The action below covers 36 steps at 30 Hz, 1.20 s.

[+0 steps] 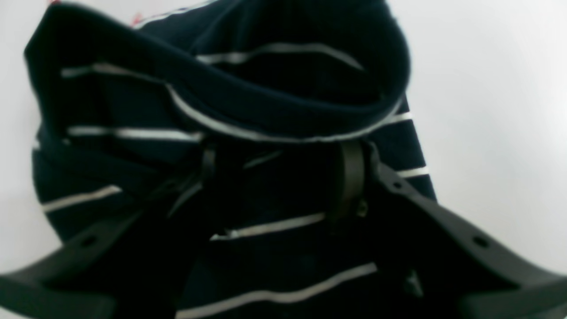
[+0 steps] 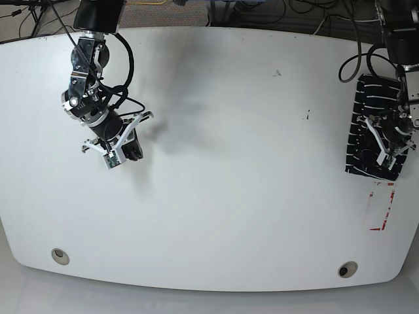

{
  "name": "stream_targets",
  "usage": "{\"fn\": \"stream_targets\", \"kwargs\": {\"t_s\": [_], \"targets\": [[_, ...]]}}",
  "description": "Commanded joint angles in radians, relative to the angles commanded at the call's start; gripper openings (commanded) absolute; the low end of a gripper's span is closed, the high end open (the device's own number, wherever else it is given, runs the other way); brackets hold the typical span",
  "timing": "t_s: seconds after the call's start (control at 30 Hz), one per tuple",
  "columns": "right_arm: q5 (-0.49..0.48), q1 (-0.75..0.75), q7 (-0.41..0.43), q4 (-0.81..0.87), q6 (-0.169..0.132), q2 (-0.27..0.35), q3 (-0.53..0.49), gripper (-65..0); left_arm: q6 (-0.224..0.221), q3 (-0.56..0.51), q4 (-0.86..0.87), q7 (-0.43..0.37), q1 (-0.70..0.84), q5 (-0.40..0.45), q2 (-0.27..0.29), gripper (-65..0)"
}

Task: Layout the t-shirt on the table in an organized manner, then fold the t-shirt properly
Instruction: 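Release the bundle with the left gripper and lift away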

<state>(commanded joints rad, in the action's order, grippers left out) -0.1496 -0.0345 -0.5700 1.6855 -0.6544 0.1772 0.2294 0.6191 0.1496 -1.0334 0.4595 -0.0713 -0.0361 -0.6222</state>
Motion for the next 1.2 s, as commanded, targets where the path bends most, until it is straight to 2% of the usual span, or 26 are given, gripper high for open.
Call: {"fn": "stream_targets", "kwargs": {"t_s": [0.23, 0.37, 0.47, 0.6, 0.73, 0.8, 0.9, 0.97, 1.0, 1.1, 1.2], "targets": [[0.003, -0.023, 0.003, 0.032, 0.000, 0.005, -0.031, -59.5, 0.077, 0.000, 0.000, 0.000, -0.006, -0.002, -0.046, -38.1], [0.003, -0.023, 0.003, 0.029, 0.000, 0.003, -0.031, -59.5, 0.079, 0.000, -0.003, 0.000, -0.008, -0.003, -0.084, -38.1], [0.003, -0.023, 0.003, 0.032, 0.000, 0.005, -0.031, -59.5, 0.079, 0.000, -0.043, 0.006, -0.028, -0.003, -0.086, -38.1], [0.003, -0.023, 0.003, 0.044, 0.000, 0.006, -0.029, -59.5, 0.079, 0.002, -0.218, 0.109, -0.041, -0.008, -0.077, -38.1], [0.003, -0.021, 0.003, 0.064, 0.003, 0.021, -0.023, -59.5, 0.077, 0.005, -0.382, 0.199, -0.055, -0.044, 0.002, -38.1], [0.003, -0.021, 0.003, 0.069, 0.009, 0.031, -0.031, -59.5, 0.069, 0.017, -0.470, 0.233, -0.074, -0.048, 0.060, -38.1], [0.011, -0.015, 0.006, 0.066, 0.011, 0.031, -0.031, -59.3, 0.015, 0.020, -0.532, 0.233, -0.083, -0.026, 0.141, -38.1], [0.064, 0.006, 0.048, 0.048, 0.011, 0.028, -0.031, -59.3, -0.052, 0.020, -0.565, 0.190, -0.078, 0.014, 0.238, -38.1], [0.091, 0.008, 0.072, 0.038, 0.011, 0.026, -0.028, -59.3, -0.071, 0.020, -0.571, 0.169, -0.077, 0.028, 0.264, -38.1], [0.195, 0.006, 0.212, 0.000, 0.011, 0.011, -0.006, -59.3, -0.114, 0.021, -0.578, 0.032, -0.026, 0.083, 0.368, -38.1], [0.252, -0.018, 0.328, -0.031, 0.011, 0.002, 0.055, -59.3, -0.143, 0.021, -0.580, -0.121, 0.044, 0.120, 0.440, -38.1]]}}
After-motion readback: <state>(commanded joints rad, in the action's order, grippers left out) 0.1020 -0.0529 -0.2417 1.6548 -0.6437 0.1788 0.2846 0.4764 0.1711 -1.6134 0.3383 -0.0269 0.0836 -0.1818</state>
